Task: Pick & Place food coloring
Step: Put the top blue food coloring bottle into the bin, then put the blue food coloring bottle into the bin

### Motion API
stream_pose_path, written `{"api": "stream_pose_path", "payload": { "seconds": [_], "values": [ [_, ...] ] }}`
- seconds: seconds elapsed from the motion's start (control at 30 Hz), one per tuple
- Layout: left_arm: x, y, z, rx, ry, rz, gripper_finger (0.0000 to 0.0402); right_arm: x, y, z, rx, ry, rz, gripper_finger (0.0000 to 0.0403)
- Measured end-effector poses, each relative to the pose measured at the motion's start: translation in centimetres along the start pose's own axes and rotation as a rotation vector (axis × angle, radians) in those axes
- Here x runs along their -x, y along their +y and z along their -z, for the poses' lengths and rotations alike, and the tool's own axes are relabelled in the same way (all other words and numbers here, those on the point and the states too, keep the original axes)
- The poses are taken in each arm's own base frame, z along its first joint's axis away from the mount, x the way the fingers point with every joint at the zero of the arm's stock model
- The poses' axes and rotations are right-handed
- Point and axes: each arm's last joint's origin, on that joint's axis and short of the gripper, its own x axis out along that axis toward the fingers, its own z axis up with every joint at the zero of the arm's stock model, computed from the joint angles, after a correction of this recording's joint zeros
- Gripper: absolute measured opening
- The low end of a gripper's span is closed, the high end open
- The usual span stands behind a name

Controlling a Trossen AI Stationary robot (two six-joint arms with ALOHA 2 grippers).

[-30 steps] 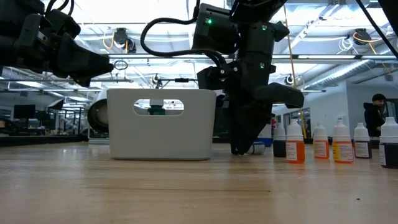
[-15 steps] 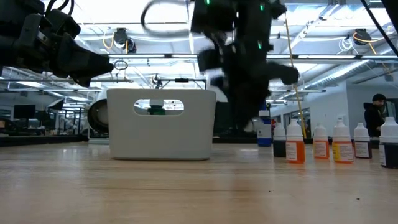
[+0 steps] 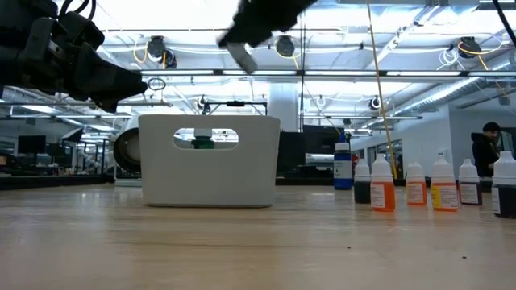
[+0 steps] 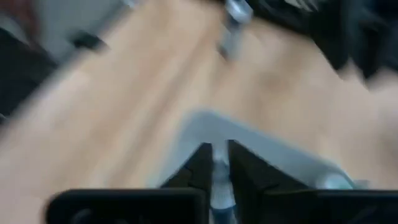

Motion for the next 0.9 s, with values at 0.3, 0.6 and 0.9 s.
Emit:
{"api": "stream_pose_path", "payload": {
  "seconds": [0.3, 0.6, 0.9],
  "values": [
    [0.0, 0.0, 0.0, 0.001, -0.005, 0.0, 0.0118, -4.0, -0.7, 2.9, -0.042, -0.161, -0.072, 0.0],
    [0.0, 0.0, 0.0, 0.001, -0.004, 0.0, 0.0118, -4.6, -2.3, 6.9, -0.116, -0.249, -0.002, 0.0004],
    [0.0, 0.0, 0.0, 0.001, -0.005, 0.0, 0.0118, -3.9, -1.9, 8.7, -0.101, -0.337, 0.024, 0.0002]
  ]
}}
